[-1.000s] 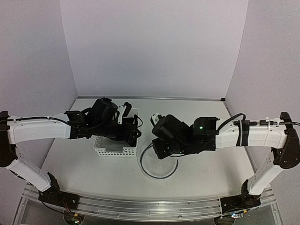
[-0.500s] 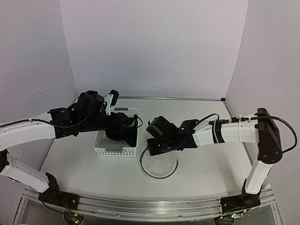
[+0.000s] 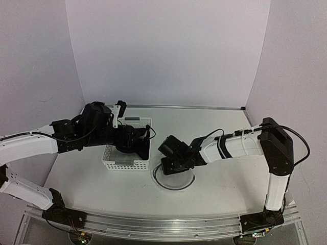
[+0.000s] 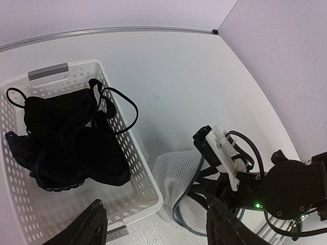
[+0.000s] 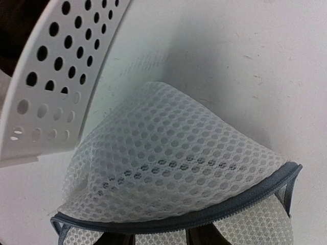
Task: Unzip the laundry bag and remove the bra
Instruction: Set the laundry bag at the center of the board.
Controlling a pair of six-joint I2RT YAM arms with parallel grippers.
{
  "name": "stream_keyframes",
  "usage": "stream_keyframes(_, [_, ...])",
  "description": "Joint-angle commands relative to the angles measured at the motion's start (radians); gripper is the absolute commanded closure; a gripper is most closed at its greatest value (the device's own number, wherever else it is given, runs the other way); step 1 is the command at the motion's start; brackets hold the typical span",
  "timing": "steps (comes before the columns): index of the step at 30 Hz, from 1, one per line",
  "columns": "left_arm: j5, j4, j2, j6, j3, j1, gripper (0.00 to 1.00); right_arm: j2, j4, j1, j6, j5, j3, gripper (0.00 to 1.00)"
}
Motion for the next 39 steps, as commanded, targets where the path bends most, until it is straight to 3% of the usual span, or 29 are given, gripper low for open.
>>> stream_keyframes(1, [-0.016,0.012,0.000,0.014,0.019,0.000,0.33,0.025,0.031,-0.013,0.024,0.045,-0.038,0.65])
stream_keyframes(10, [-0.006,0.012,0.027,0.014,0.034,0.000,0.33,0.045,0.031,-0.046,0.049,0.066,-0.121,0.65])
stream_keyframes(21, [0.020,0.012,0.050,-0.013,0.040,0.038,0.33,-0.035,0.029,-0.185,0.026,0.058,-0.180,0.64])
stream_keyframes(29, [0.079,0.012,0.070,-0.025,0.044,0.113,0.33,0.001,0.029,-0.325,-0.080,0.026,-0.068,0.62])
stream_keyframes(39, [0.061,-0.050,0.082,0.039,0.109,0.186,0.27,-0.048,-0.010,-0.347,-0.149,0.026,0.065,0.57])
